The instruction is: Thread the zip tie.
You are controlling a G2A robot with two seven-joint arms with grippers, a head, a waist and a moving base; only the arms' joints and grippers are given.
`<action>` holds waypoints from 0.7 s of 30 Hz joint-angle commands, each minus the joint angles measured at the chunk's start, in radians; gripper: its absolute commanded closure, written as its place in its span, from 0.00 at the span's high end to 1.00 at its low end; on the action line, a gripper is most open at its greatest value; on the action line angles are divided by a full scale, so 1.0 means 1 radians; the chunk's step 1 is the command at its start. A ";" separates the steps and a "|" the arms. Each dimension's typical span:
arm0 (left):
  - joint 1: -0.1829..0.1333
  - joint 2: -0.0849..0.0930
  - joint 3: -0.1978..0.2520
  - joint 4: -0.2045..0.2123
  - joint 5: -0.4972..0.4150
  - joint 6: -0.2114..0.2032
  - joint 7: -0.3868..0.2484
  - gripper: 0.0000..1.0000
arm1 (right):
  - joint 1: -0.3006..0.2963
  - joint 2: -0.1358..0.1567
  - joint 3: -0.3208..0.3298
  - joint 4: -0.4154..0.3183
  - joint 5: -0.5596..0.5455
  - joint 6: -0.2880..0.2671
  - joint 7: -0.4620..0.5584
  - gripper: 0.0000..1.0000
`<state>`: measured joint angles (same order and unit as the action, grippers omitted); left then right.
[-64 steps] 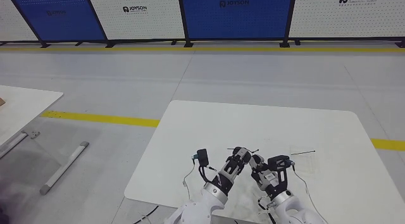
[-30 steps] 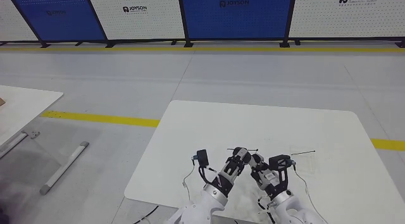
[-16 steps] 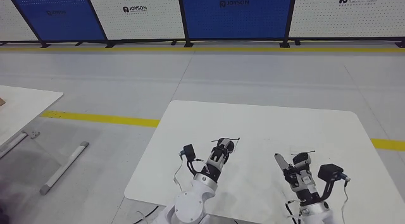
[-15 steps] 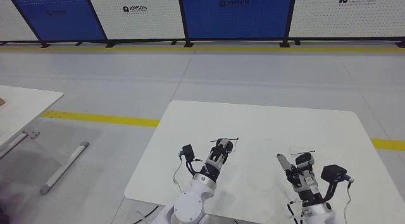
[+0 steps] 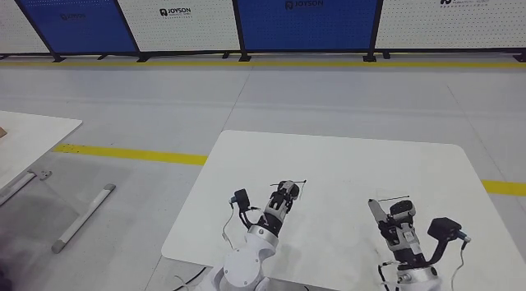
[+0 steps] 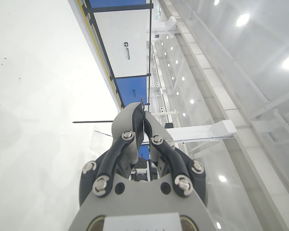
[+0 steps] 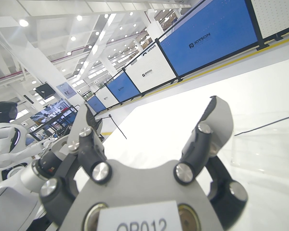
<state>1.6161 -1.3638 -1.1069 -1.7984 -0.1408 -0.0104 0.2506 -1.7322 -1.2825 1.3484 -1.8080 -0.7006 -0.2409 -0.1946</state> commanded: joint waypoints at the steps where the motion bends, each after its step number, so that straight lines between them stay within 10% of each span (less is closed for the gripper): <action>1: -0.002 -0.003 0.007 0.005 0.023 -0.015 0.055 0.00 | 0.000 -0.002 0.036 0.000 0.193 -0.010 0.000 1.00; 5: -0.005 -0.007 0.016 0.015 0.066 -0.032 0.106 0.00 | -0.016 0.001 0.125 -0.001 0.382 -0.044 0.019 1.00; 9: -0.008 -0.011 0.026 0.046 0.159 -0.036 0.186 0.00 | -0.013 0.000 0.181 0.011 0.466 0.058 0.014 1.00; 21: -0.010 -0.013 0.035 0.056 0.168 -0.036 0.194 0.00 | -0.007 -0.001 0.185 0.012 0.480 0.100 0.021 1.00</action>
